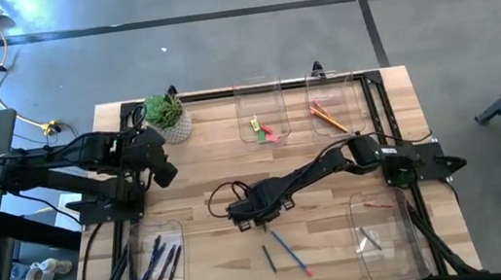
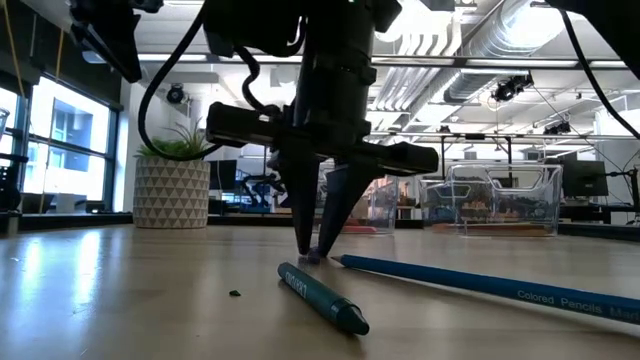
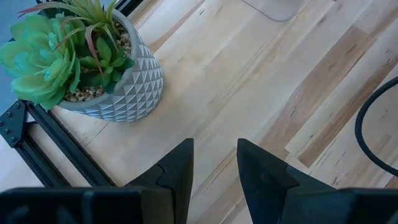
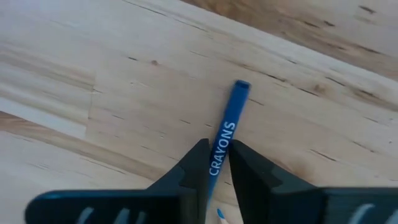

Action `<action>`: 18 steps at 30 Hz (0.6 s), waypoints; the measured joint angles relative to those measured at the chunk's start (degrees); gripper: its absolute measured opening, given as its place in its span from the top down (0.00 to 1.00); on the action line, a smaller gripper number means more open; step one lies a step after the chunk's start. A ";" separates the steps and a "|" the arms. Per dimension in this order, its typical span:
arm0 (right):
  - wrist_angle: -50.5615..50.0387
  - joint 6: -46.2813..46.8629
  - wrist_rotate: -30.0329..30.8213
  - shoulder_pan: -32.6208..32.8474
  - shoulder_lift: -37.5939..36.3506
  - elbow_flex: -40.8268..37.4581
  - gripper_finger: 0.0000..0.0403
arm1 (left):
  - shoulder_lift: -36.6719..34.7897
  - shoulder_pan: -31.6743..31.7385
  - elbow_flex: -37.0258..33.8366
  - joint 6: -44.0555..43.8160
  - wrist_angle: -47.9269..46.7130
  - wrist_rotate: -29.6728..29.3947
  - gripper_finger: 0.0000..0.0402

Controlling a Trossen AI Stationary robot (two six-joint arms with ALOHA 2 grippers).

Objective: Sort crayons/erasers/pens/pencils in bins
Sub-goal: Put the blue crayon into the bottom right transparent bin

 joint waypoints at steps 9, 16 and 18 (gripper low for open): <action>-0.37 -1.96 2.64 0.04 0.00 -0.03 0.95 | -0.02 0.00 0.00 -0.02 0.00 -0.91 0.72; -0.25 -4.06 3.96 -0.04 0.00 -0.03 0.96 | -0.01 0.00 0.00 -0.04 0.00 -0.95 0.72; -0.18 -4.89 4.12 -0.04 0.00 0.11 0.96 | -0.02 0.00 0.00 -0.02 0.00 -0.95 0.72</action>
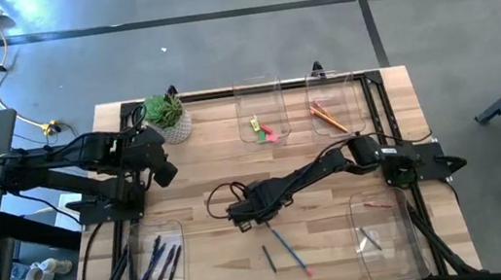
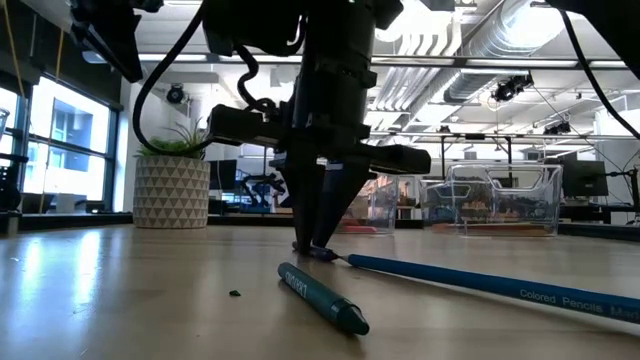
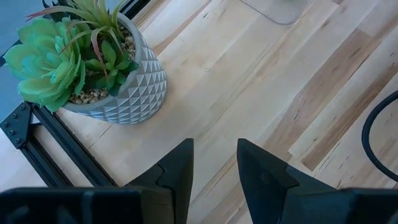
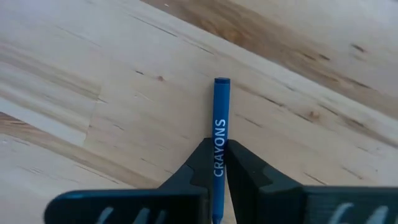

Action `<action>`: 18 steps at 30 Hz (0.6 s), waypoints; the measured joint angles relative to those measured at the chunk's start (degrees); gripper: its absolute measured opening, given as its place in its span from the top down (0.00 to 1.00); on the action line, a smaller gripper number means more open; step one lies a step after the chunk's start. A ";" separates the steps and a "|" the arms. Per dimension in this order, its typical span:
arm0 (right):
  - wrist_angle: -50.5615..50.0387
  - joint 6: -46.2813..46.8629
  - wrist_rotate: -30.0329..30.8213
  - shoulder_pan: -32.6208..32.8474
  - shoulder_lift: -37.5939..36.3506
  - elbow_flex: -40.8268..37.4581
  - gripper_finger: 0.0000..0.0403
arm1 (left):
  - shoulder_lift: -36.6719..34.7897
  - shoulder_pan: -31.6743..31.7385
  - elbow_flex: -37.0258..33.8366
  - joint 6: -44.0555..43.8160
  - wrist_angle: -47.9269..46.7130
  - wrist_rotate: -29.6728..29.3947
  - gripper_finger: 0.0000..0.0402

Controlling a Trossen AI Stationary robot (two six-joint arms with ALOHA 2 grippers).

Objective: Sort crayons/erasers/pens/pencils in bins
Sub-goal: Put the blue crayon into the bottom right transparent bin

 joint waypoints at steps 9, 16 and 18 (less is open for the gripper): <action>-0.58 -3.34 3.80 1.14 0.59 2.30 0.96 | 0.00 0.00 0.00 -0.04 0.00 -0.15 0.72; -1.06 -5.10 6.06 1.18 0.14 4.77 0.96 | 0.01 0.01 0.00 -0.19 0.00 -0.14 0.72; -1.98 -6.10 6.95 1.25 -0.56 4.95 0.96 | 0.01 0.00 0.00 -0.19 -0.03 -0.13 0.72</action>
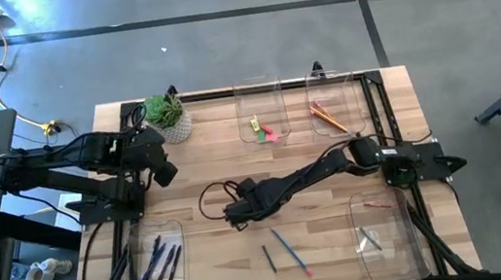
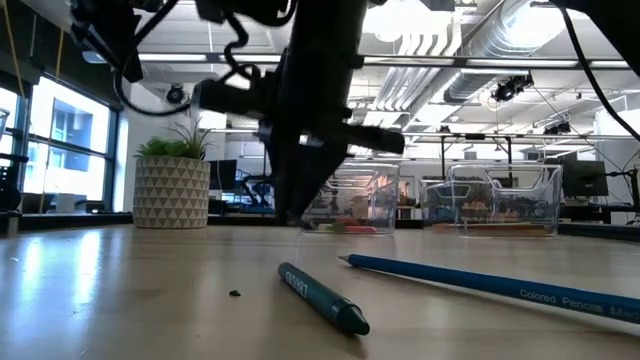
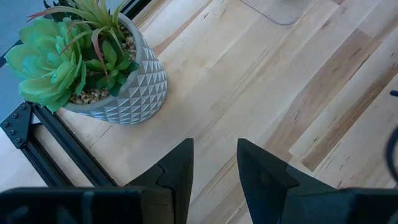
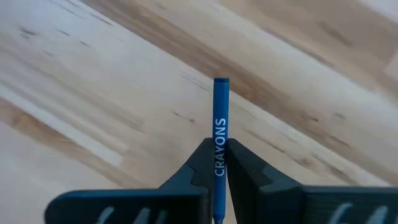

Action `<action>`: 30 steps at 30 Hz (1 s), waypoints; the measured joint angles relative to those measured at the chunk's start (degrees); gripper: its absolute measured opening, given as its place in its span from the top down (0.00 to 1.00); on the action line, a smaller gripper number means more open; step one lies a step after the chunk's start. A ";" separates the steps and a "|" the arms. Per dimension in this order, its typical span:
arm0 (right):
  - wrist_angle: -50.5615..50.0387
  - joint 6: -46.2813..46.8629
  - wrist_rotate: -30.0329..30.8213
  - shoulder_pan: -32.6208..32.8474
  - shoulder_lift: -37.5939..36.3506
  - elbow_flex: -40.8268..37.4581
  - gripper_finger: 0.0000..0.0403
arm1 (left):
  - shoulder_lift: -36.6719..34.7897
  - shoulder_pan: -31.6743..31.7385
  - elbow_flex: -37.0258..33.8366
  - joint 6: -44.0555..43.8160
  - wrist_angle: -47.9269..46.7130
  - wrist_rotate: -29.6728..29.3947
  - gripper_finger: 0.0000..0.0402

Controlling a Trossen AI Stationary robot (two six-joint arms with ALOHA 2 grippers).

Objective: Sort crayons/erasers/pens/pencils in bins
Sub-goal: Put the blue crayon into the bottom right transparent bin

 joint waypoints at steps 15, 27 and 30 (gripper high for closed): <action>-11.60 -3.47 10.80 0.02 -9.64 0.23 0.96 | 0.00 0.02 -0.02 0.00 0.24 -0.21 0.72; -27.80 -4.91 18.18 1.22 -15.52 0.26 0.96 | -0.01 0.01 -0.02 -1.52 3.99 -0.17 0.72; -32.07 -4.90 18.20 1.85 -15.85 0.26 0.96 | 0.01 -0.41 -0.02 -2.25 6.66 0.66 0.72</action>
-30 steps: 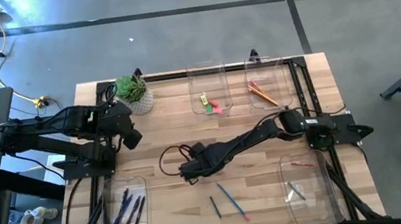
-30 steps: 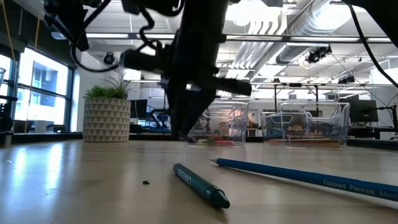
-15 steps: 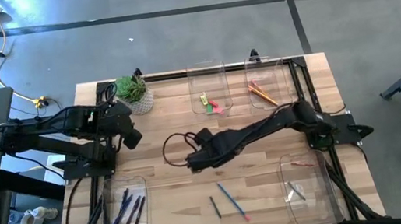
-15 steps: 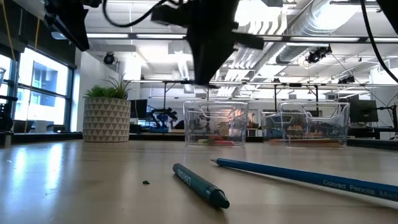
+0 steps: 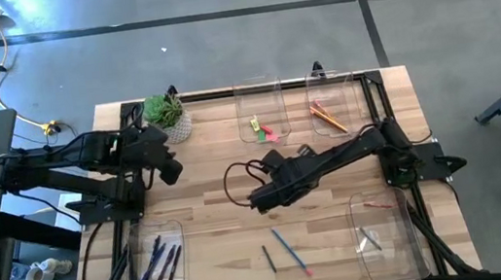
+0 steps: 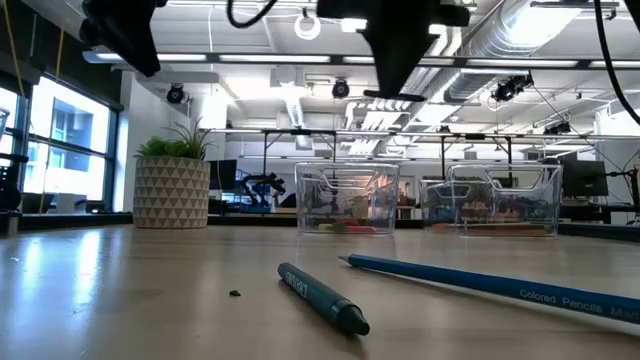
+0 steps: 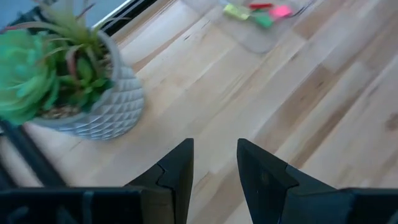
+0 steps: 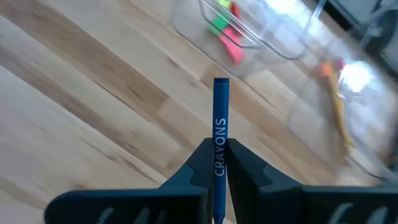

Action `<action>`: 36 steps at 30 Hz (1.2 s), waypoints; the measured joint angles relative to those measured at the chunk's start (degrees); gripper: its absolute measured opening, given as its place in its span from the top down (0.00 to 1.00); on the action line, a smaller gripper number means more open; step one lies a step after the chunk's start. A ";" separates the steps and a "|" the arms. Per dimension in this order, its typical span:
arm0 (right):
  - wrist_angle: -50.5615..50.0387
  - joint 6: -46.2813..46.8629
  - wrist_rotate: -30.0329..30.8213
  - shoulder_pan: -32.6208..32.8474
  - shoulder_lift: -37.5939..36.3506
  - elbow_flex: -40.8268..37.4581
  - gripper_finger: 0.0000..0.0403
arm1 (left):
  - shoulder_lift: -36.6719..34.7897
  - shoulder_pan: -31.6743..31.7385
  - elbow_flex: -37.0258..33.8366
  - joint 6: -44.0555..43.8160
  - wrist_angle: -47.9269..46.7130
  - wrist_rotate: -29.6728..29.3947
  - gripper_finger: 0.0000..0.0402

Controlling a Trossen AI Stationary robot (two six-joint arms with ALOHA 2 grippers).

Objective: Sort crayons/erasers/pens/pencils in bins
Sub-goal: Put the blue crayon into the bottom right transparent bin

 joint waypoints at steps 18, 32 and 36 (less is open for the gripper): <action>1.37 4.33 -0.25 4.14 -18.77 -21.12 0.96 | 2.85 -7.73 0.00 3.70 24.21 0.80 0.72; 9.25 18.08 -5.65 14.53 -39.22 -42.50 0.96 | 12.82 -12.98 0.00 14.92 43.53 1.24 0.72; 10.53 20.40 -7.79 18.22 -41.77 -45.08 0.96 | 14.88 -13.73 0.00 14.95 45.59 2.54 0.72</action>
